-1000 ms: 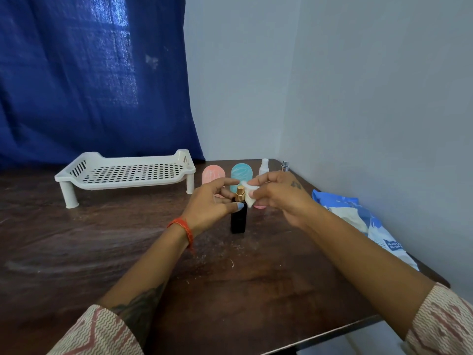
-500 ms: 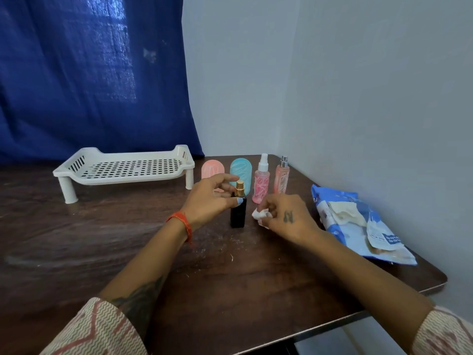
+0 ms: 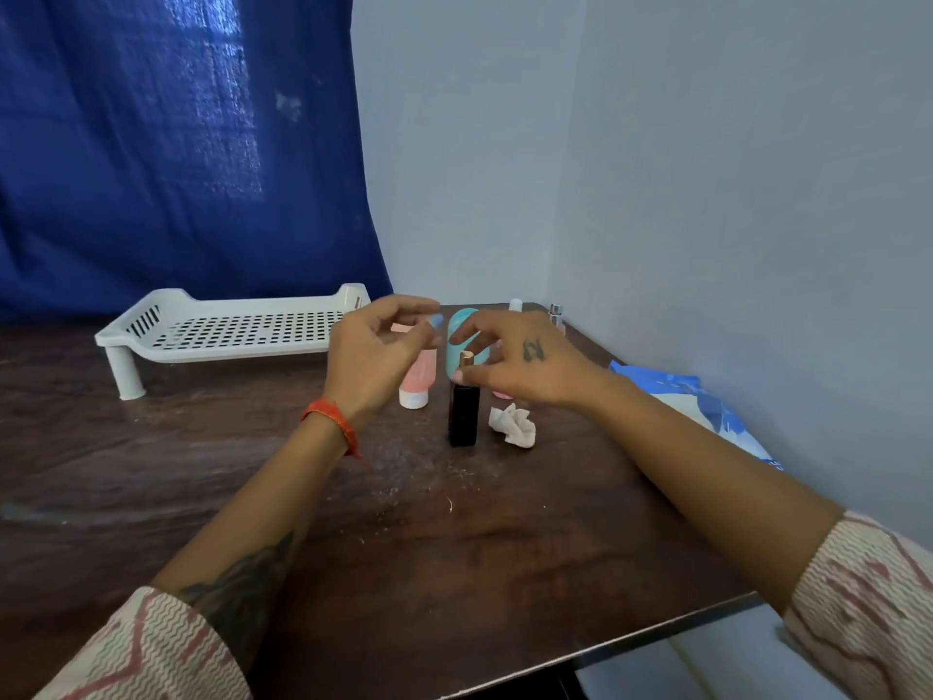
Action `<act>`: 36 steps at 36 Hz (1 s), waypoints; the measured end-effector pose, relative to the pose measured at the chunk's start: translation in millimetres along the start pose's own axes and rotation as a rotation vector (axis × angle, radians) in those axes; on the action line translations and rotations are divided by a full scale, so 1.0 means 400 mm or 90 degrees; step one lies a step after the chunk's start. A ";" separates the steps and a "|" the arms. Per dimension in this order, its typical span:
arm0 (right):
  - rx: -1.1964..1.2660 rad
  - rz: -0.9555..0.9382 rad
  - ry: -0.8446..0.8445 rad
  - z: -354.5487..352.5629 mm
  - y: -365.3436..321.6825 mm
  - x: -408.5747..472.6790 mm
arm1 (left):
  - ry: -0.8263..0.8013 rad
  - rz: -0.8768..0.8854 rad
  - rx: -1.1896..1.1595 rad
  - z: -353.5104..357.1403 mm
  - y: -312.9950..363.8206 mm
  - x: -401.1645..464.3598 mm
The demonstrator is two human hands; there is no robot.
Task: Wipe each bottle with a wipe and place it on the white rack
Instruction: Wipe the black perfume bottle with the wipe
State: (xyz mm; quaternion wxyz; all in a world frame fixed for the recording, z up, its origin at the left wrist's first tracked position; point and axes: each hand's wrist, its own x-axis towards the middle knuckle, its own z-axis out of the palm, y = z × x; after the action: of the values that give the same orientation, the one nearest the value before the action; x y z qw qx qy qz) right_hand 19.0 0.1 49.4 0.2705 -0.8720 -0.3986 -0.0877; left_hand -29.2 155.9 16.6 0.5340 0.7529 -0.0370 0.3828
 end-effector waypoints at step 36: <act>0.074 -0.118 0.035 0.008 -0.190 0.369 | 0.193 -0.050 0.217 -0.202 -0.191 0.021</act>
State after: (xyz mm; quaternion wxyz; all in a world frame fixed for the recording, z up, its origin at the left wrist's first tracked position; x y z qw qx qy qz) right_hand 61.0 138.3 131.5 0.3217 -0.8116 -0.4744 -0.1130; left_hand -31.2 258.9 -26.6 0.4131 0.7671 0.1385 0.4709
